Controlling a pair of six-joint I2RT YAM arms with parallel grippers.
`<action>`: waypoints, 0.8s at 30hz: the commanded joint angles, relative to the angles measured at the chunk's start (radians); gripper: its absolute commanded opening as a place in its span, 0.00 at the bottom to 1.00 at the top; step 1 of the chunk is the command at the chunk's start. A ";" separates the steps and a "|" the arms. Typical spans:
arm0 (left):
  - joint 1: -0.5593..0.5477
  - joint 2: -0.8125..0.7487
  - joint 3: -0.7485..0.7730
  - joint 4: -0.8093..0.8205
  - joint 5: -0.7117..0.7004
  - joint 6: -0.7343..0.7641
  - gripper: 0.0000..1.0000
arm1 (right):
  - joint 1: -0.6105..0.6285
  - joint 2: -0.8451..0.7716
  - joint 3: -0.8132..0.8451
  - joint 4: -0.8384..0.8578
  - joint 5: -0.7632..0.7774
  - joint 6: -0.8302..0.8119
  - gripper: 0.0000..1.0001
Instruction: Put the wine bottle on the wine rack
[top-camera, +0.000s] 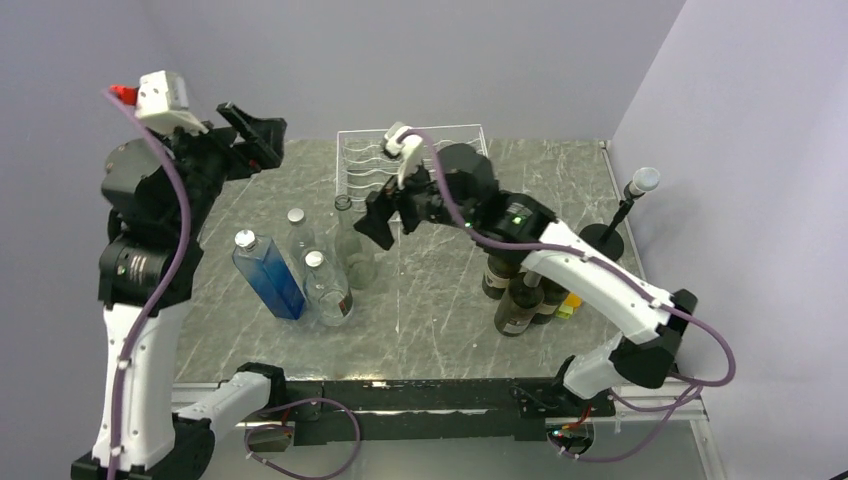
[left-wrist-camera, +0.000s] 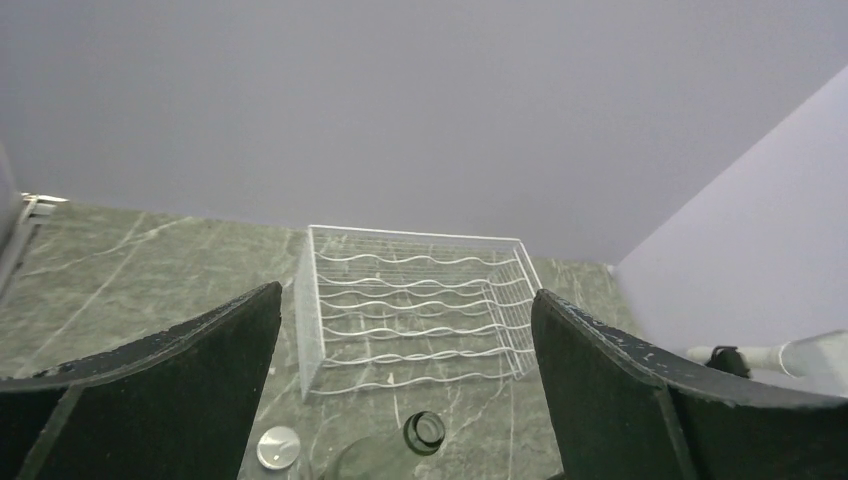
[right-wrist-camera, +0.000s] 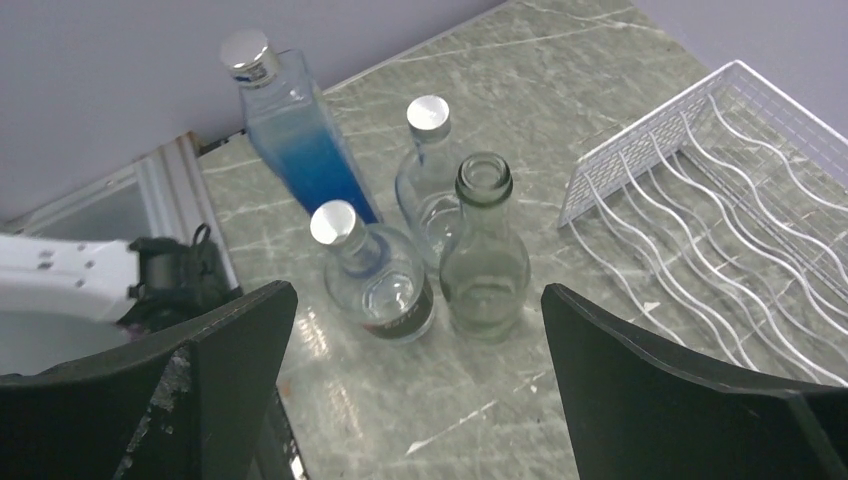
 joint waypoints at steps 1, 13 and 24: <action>0.000 -0.059 0.021 -0.056 -0.110 -0.004 0.99 | 0.066 0.081 0.014 0.150 0.203 -0.010 1.00; -0.007 -0.149 -0.042 -0.070 -0.161 -0.011 0.99 | 0.146 0.361 0.168 0.063 0.455 0.086 0.84; -0.007 -0.155 -0.059 -0.068 -0.154 -0.018 0.99 | 0.145 0.378 0.082 0.177 0.458 0.072 0.75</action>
